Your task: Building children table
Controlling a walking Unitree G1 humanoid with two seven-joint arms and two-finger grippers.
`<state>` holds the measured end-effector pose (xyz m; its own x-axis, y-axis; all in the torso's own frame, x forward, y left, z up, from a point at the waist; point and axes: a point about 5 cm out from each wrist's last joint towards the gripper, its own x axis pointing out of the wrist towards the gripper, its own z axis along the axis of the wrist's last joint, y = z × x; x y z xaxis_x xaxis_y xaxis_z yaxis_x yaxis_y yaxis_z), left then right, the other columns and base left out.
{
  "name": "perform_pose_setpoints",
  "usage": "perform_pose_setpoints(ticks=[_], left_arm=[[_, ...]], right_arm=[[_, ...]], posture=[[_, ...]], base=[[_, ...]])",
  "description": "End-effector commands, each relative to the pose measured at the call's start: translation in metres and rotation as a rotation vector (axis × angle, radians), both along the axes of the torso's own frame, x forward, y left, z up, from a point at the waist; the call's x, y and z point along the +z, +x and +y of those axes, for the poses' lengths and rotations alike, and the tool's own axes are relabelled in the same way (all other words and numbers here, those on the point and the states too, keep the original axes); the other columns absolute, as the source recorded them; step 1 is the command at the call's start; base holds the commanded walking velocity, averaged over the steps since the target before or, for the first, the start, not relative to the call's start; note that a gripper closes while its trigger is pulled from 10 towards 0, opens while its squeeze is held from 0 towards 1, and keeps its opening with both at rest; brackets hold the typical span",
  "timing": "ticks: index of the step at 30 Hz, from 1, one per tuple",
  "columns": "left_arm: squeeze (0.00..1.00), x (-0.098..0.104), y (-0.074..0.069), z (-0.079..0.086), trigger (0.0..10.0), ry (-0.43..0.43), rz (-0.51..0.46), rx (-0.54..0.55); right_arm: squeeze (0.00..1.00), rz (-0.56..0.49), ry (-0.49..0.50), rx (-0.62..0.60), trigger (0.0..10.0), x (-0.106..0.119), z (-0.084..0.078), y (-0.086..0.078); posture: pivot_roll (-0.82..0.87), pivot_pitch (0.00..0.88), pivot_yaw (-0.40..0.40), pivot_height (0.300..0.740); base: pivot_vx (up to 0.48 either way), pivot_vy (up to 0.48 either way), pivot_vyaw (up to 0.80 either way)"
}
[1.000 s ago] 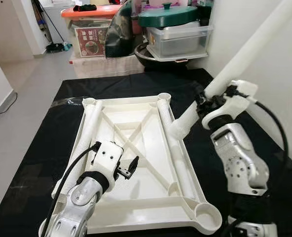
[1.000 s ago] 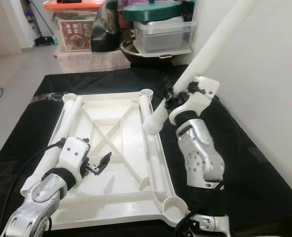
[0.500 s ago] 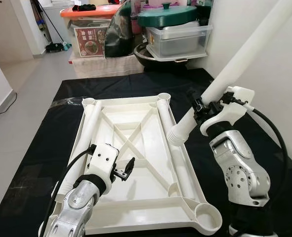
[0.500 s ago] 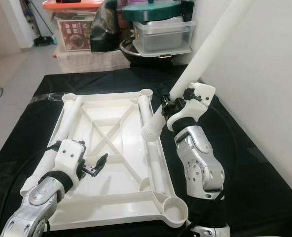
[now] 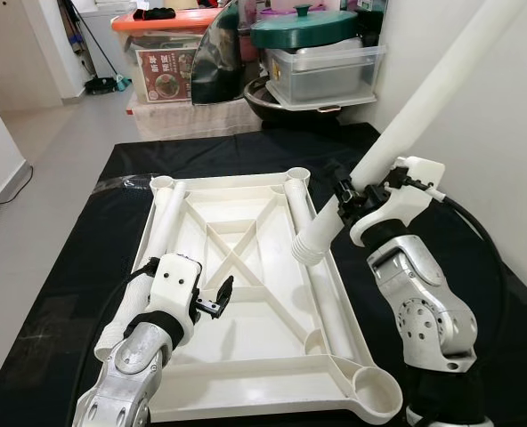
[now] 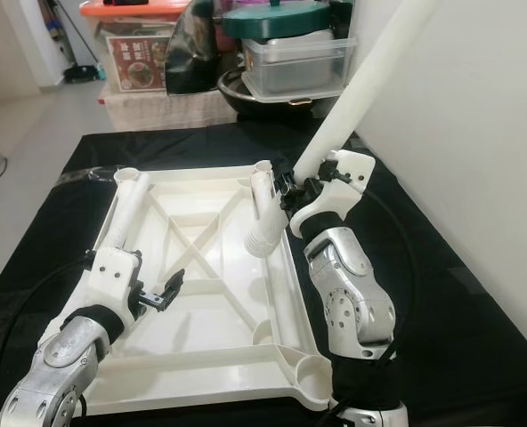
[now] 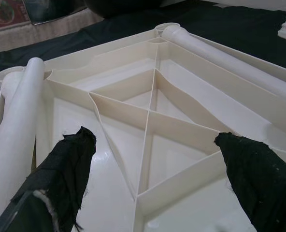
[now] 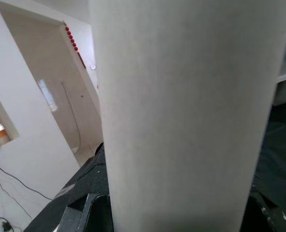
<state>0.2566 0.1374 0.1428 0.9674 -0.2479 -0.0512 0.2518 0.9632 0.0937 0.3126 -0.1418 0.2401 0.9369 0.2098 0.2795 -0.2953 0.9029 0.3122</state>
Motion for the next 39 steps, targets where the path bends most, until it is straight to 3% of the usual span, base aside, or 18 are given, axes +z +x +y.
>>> perform_pose_setpoints(ticks=[1, 13, 20, 21, 22, 23, 25, 28, 32, 35, 39], left_arm=[[0.00, -0.001, 0.001, 0.005, 10.0, -0.013, 0.013, 0.029], [0.00, -0.002, 0.001, 0.004, 10.0, -0.044, 0.013, 0.018], [0.00, 0.017, -0.002, 0.000, 10.0, -0.160, -0.013, -0.244], [0.00, 0.019, -0.002, 0.001, 10.0, -0.142, -0.011, -0.320], [0.00, 0.019, -0.002, 0.001, 10.0, -0.142, -0.011, -0.320], [0.00, 0.021, 0.000, 0.003, 10.0, -0.090, 0.004, -0.421], [0.00, 0.022, 0.001, 0.003, 10.0, -0.054, 0.018, -0.503], [0.00, 0.024, 0.003, 0.003, 10.0, -0.010, 0.020, -0.563], [0.00, 0.028, 0.012, 0.008, 10.0, 0.048, -0.001, -0.562], [0.00, 0.034, 0.017, 0.010, 10.0, 0.036, -0.022, -0.549], [0.00, 0.040, 0.015, 0.000, 10.0, -0.004, -0.036, -0.624]], right_arm=[[0.00, -0.022, -0.010, 0.008, 10.0, 0.006, 0.001, 0.000], [0.00, -0.066, 0.011, 0.052, 10.0, 0.012, 0.000, -0.001], [0.00, -0.153, 0.033, 0.350, 10.0, 0.029, 0.020, -0.011], [0.00, -0.170, 0.017, 0.416, 10.0, 0.033, 0.026, -0.013], [0.00, -0.170, 0.017, 0.416, 10.0, 0.033, 0.026, -0.013], [0.00, -0.192, -0.017, 0.505, 10.0, 0.038, 0.034, -0.015], [0.00, -0.205, -0.038, 0.545, 10.0, 0.042, 0.040, -0.015], [0.00, -0.219, -0.064, 0.576, 10.0, 0.047, 0.045, -0.014], [0.00, -0.243, -0.120, 0.669, 10.0, 0.052, 0.056, -0.018], [0.00, -0.242, -0.157, 0.716, 10.0, 0.049, 0.062, -0.022], [0.00, -0.227, -0.179, 0.754, 10.0, 0.042, 0.071, -0.025]], posture=[[0.04, 0.000, 0.000, 0.740], [0.04, 0.000, 0.002, 0.740], [0.04, 0.000, 0.000, 0.740], [0.04, 0.000, 0.002, 0.740], [0.04, 0.000, 0.002, 0.740], [0.04, 0.000, 0.006, 0.740], [0.04, 0.000, 0.011, 0.740], [0.03, 0.000, 0.014, 0.740], [0.03, 0.000, 0.017, 0.740], [0.03, 0.000, 0.015, 0.740], [0.03, 0.000, 0.014, 0.740]], base=[[0.000, 0.000, 0.00], [0.000, 0.000, 0.00], [0.000, 0.000, 0.00], [0.000, 0.000, 0.00], [0.000, 0.000, 0.00], [0.000, 0.000, 0.00], [0.000, 0.000, 0.00], [0.000, 0.000, 0.00], [0.000, 0.000, 0.00], [0.000, 0.000, 0.00], [0.000, 0.000, 0.00]])
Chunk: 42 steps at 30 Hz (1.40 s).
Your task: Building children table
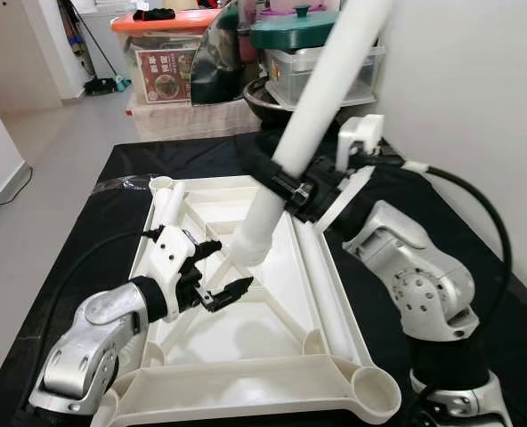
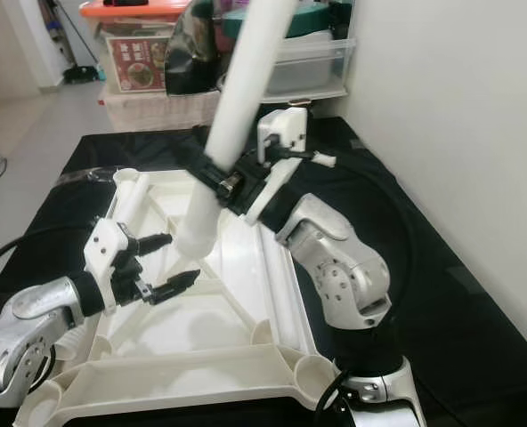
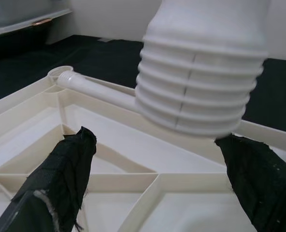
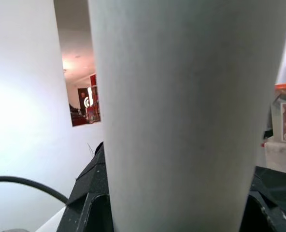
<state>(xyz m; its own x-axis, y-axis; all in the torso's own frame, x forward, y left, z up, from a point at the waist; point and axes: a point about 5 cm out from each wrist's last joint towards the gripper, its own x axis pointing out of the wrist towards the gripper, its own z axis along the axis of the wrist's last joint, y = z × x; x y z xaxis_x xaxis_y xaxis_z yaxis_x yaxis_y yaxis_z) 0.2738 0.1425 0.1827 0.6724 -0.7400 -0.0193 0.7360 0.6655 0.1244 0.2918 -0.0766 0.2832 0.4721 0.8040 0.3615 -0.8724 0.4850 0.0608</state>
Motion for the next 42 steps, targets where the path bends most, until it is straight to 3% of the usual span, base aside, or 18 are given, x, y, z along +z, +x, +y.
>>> perform_pose_setpoints(ticks=[1, 7, 13, 24, 25, 26, 27, 29, 41, 42], left_arm=[[0.00, 0.000, -0.002, -0.005, 10.0, -0.010, 0.011, -0.041], [0.00, 0.005, -0.001, -0.009, 10.0, -0.009, -0.007, -0.092], [0.00, 0.009, -0.002, -0.025, 10.0, -0.047, 0.003, -0.209], [0.00, -0.003, 0.002, -0.023, 10.0, 0.016, 0.011, -0.180], [0.00, -0.006, 0.002, -0.023, 9.0, 0.022, 0.019, -0.175], [0.00, -0.008, 0.002, -0.022, 7.3, 0.021, 0.031, -0.171], [0.00, -0.010, 0.000, -0.020, 0.5, 0.015, 0.033, -0.177], [0.00, -0.010, 0.000, -0.019, 0.0, 0.013, 0.028, -0.176], [0.00, -0.009, 0.002, -0.019, 0.0, 0.041, -0.015, -0.153], [0.00, -0.009, 0.002, -0.019, 2.2, 0.051, -0.019, -0.148]], right_arm=[[0.00, -0.010, -0.022, 0.023, 10.0, -0.001, 0.006, -0.004], [0.00, -0.001, -0.037, 0.068, 10.0, -0.006, 0.014, -0.008], [0.00, 0.009, -0.037, 0.089, 10.0, -0.010, 0.025, -0.010], [0.00, 0.004, -0.036, 0.084, 10.0, -0.010, 0.025, -0.011], [0.00, 0.002, -0.035, 0.082, 10.0, -0.010, 0.025, -0.011], [0.00, 0.000, -0.034, 0.080, 10.0, -0.009, 0.025, -0.011], [0.00, -0.004, -0.033, 0.077, 10.0, -0.008, 0.024, -0.011], [0.00, -0.005, -0.032, 0.075, 10.0, -0.007, 0.024, -0.010], [0.00, 0.006, -0.028, 0.072, 10.0, -0.007, 0.024, -0.010], [0.00, 0.013, -0.027, 0.059, 10.0, -0.007, 0.023, -0.009]], posture=[[0.03, 0.000, 0.014, 0.740], [0.03, 0.000, 0.014, 0.740], [0.02, 0.000, 0.027, 0.740], [0.02, 0.000, 0.032, 0.740], [0.02, 0.000, 0.033, 0.740], [0.02, 0.000, 0.033, 0.740], [0.02, 0.000, 0.035, 0.740], [0.02, 0.000, 0.033, 0.740], [0.02, 0.000, 0.024, 0.740], [0.02, 0.000, 0.024, 0.740]], base=[[0.000, 0.000, 0.00], [0.000, 0.000, 0.00], [0.000, 0.000, 0.00], [0.000, 0.000, 0.00], [0.000, 0.000, 0.00], [0.000, 0.000, 0.00], [0.000, 0.000, 0.00], [0.000, 0.000, 0.00], [0.000, 0.000, 0.00], [0.000, 0.000, 0.00]])
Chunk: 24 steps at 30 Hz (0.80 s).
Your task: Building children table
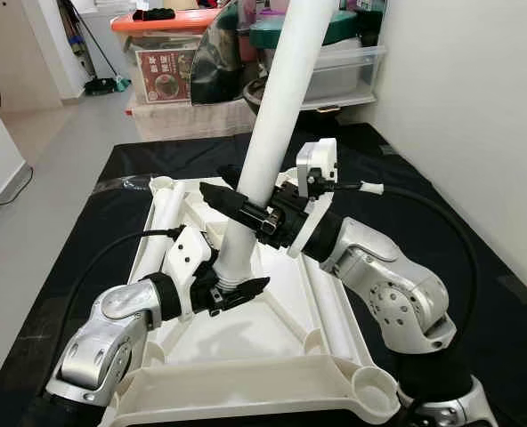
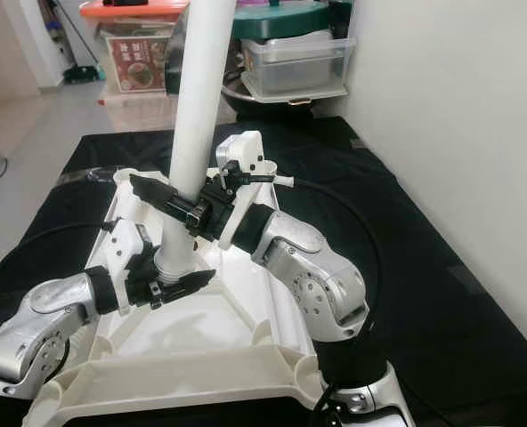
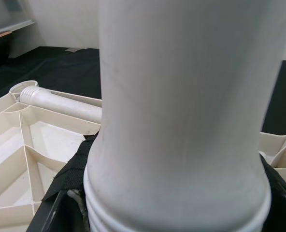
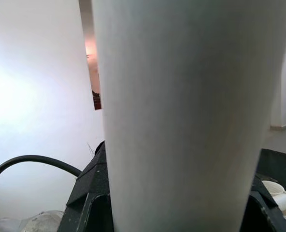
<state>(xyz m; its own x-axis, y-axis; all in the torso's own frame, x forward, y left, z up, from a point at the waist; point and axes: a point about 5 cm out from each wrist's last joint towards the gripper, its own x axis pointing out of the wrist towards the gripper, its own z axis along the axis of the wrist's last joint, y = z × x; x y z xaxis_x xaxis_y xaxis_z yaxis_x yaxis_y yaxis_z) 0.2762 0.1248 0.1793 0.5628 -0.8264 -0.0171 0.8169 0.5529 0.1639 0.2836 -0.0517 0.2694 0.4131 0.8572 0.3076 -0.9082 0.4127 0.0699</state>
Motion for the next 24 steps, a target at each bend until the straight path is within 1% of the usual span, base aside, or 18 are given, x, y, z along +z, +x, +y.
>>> perform_pose_setpoints(ticks=[1, 2, 3, 6, 7, 8, 10, 11, 12, 13, 15, 16, 18, 19, 20, 21, 24], left_arm=[[0.00, -0.006, 0.001, -0.002, 5.6, 0.038, 0.006, 0.000], [0.00, -0.005, 0.001, -0.002, 10.0, 0.040, 0.001, 0.003], [0.00, -0.004, 0.002, -0.003, 10.0, 0.044, -0.007, 0.003], [0.00, -0.004, 0.002, -0.003, 10.0, 0.047, -0.014, 0.002], [0.00, -0.002, 0.003, -0.003, 10.0, 0.049, -0.022, 0.004], [0.00, 0.000, 0.004, -0.003, 10.0, 0.050, -0.032, 0.014], [0.00, 0.000, 0.004, -0.003, 10.0, 0.050, -0.032, 0.014], [0.00, 0.001, 0.005, -0.003, 10.0, 0.050, -0.039, 0.021], [0.00, 0.001, 0.005, -0.003, 10.0, 0.050, -0.039, 0.021], [0.00, 0.004, 0.008, -0.001, 10.0, 0.050, -0.054, 0.041], [0.00, 0.004, 0.008, -0.001, 10.0, 0.050, -0.054, 0.041], [0.00, 0.005, 0.012, 0.001, 10.0, 0.064, -0.069, 0.075], [0.00, 0.005, 0.022, 0.008, 10.0, 0.123, -0.111, 0.161], [0.00, 0.005, 0.022, 0.008, 10.0, 0.123, -0.111, 0.161], [0.00, 0.004, 0.026, 0.010, 10.0, 0.141, -0.120, 0.194], [0.00, 0.004, 0.026, 0.010, 10.0, 0.141, -0.120, 0.194], [0.00, 0.001, 0.030, 0.010, 10.0, 0.153, -0.123, 0.226]], right_arm=[[0.00, -0.012, 0.023, -0.045, 10.0, 0.006, -0.002, 0.001], [0.00, 0.009, 0.038, -0.073, 10.0, 0.006, -0.004, 0.005], [1.00, 0.027, 0.054, -0.092, 10.0, 0.005, -0.005, 0.006], [1.00, 0.041, 0.066, -0.105, 10.0, 0.004, -0.006, 0.007], [1.00, 0.058, 0.073, -0.132, 10.0, 0.002, -0.007, 0.009], [1.00, 0.081, 0.063, -0.170, 10.0, 0.000, -0.008, 0.012], [1.00, 0.081, 0.063, -0.170, 10.0, 0.000, -0.008, 0.012], [1.00, 0.097, 0.055, -0.197, 10.0, -0.002, -0.009, 0.014], [1.00, 0.097, 0.055, -0.197, 10.0, -0.002, -0.009, 0.014], [0.00, 0.127, 0.058, -0.225, 10.0, -0.006, -0.010, 0.017], [0.00, 0.127, 0.058, -0.225, 10.0, -0.006, -0.010, 0.017], [0.00, 0.165, 0.072, -0.235, 10.0, -0.009, -0.010, 0.018], [0.00, 0.262, 0.128, -0.241, 10.0, -0.016, -0.007, 0.017], [0.00, 0.262, 0.128, -0.241, 10.0, -0.016, -0.007, 0.017], [0.00, 0.304, 0.156, -0.243, 10.0, -0.020, -0.006, 0.016], [0.00, 0.304, 0.156, -0.243, 10.0, -0.020, -0.006, 0.016], [0.00, 0.384, 0.206, -0.272, 10.0, -0.027, -0.001, 0.014]], posture=[[0.02, 0.000, 0.023, 0.740], [0.02, 0.000, 0.024, 0.740], [0.02, 0.000, 0.024, 0.740], [0.02, 0.000, 0.024, 0.740], [0.02, 0.000, 0.024, 0.740], [0.01, 0.000, 0.025, 0.740], [0.01, 0.000, 0.025, 0.740], [0.01, 0.000, 0.025, 0.740], [0.01, 0.000, 0.025, 0.740], [0.01, 0.000, 0.021, 0.740], [0.01, 0.000, 0.021, 0.740], [0.01, 0.000, 0.020, 0.740], [0.01, 0.000, 0.020, 0.740], [0.01, 0.000, 0.020, 0.740], [0.01, 0.000, 0.021, 0.740], [0.01, 0.000, 0.021, 0.740], [0.00, 0.000, 0.025, 0.740]], base=[[0.000, 0.000, 0.00], [0.000, 0.000, 0.00], [0.000, 0.000, 0.00], [0.000, 0.000, 0.00], [0.000, 0.000, 0.00], [0.000, 0.000, 0.00], [0.000, 0.000, 0.00], [0.000, 0.000, 0.00], [0.000, 0.000, 0.00], [0.000, 0.000, 0.00], [0.000, 0.000, 0.00], [0.000, 0.000, 0.00], [0.000, 0.000, 0.00], [0.000, 0.000, 0.00], [0.000, 0.000, 0.00], [0.000, 0.000, 0.00], [0.000, 0.000, 0.00]])
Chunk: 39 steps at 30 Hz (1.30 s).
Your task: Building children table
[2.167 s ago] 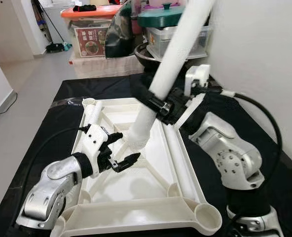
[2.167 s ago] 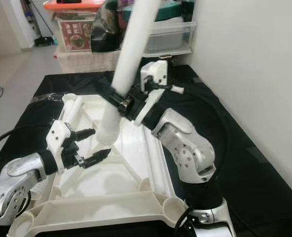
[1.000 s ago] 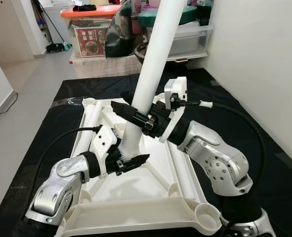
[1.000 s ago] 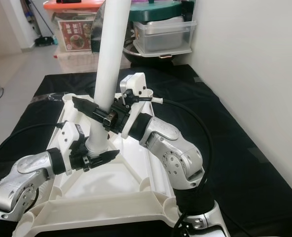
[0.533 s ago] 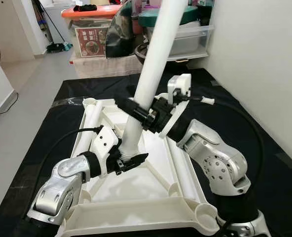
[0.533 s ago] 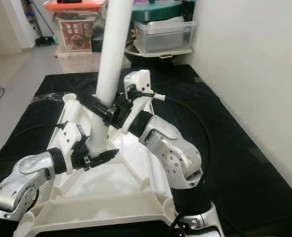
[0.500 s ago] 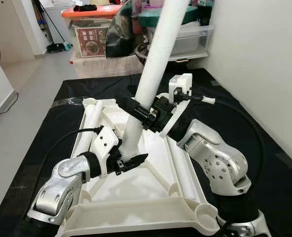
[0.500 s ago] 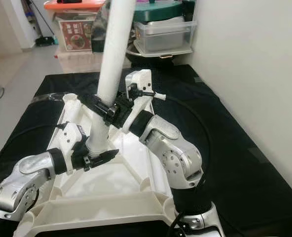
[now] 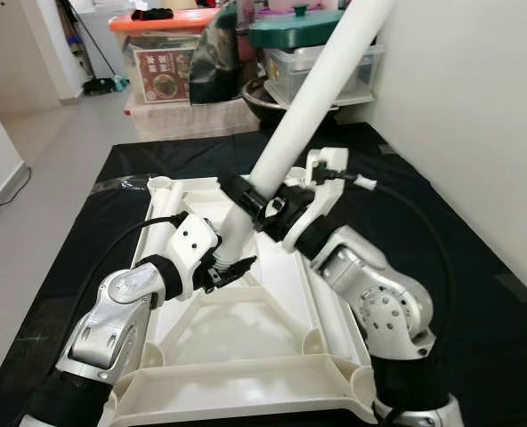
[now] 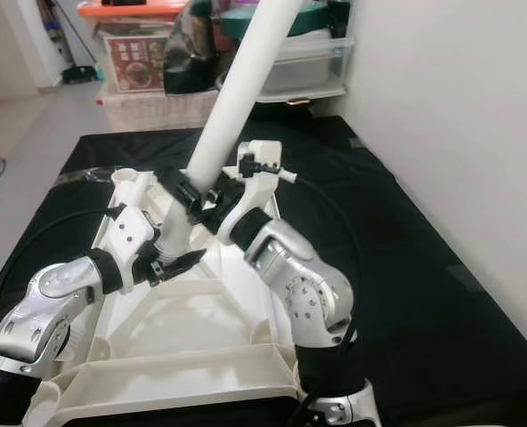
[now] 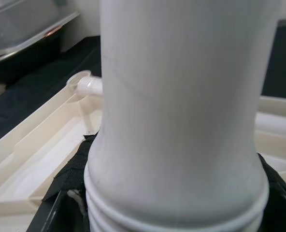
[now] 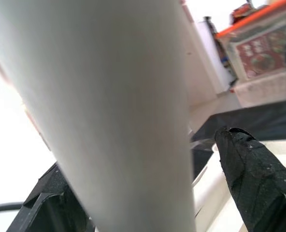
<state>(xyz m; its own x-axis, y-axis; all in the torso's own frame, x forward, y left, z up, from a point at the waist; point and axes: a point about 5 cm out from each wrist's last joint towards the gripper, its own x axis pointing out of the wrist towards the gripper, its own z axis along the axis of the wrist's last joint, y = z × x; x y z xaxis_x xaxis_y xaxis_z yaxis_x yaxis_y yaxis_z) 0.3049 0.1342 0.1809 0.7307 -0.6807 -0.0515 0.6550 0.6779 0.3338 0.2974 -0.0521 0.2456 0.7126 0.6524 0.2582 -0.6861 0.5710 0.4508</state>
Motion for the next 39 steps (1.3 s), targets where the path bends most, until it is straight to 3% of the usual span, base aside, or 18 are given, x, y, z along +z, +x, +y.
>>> perform_pose_setpoints(ticks=[1, 10, 26, 27, 39], left_arm=[[0.00, 0.000, 0.001, 0.000, 10.0, 0.013, -0.011, 0.009], [0.00, -0.006, 0.003, -0.010, 10.0, -0.002, -0.008, 0.009], [0.00, -0.011, -0.001, -0.029, 10.0, -0.007, -0.010, -0.065], [0.00, -0.013, -0.001, -0.030, 10.0, -0.003, -0.005, -0.072], [0.00, -0.017, 0.001, -0.026, 10.0, 0.028, -0.015, -0.052]], right_arm=[[0.00, 0.035, 0.013, -0.012, 10.0, -0.003, 0.000, 0.000], [0.00, 0.144, 0.133, -0.113, 10.0, -0.008, 0.005, 0.006], [0.00, 0.163, 0.153, -0.106, 10.0, -0.007, 0.021, 0.003], [0.00, 0.167, 0.176, -0.104, 0.0, -0.006, 0.020, 0.003], [0.00, 0.167, 0.223, -0.106, 0.0, -0.004, 0.015, 0.002]], posture=[[0.00, 0.000, 0.025, 0.740], [0.00, 0.000, 0.025, 0.740], [0.00, 0.000, 0.029, 0.740], [0.00, 0.000, 0.031, 0.740], [0.00, 0.000, 0.032, 0.740]], base=[[0.000, 0.000, 0.00], [0.000, 0.000, 0.00], [0.000, 0.000, 0.00], [0.000, 0.000, 0.00], [0.000, 0.000, 0.00]])
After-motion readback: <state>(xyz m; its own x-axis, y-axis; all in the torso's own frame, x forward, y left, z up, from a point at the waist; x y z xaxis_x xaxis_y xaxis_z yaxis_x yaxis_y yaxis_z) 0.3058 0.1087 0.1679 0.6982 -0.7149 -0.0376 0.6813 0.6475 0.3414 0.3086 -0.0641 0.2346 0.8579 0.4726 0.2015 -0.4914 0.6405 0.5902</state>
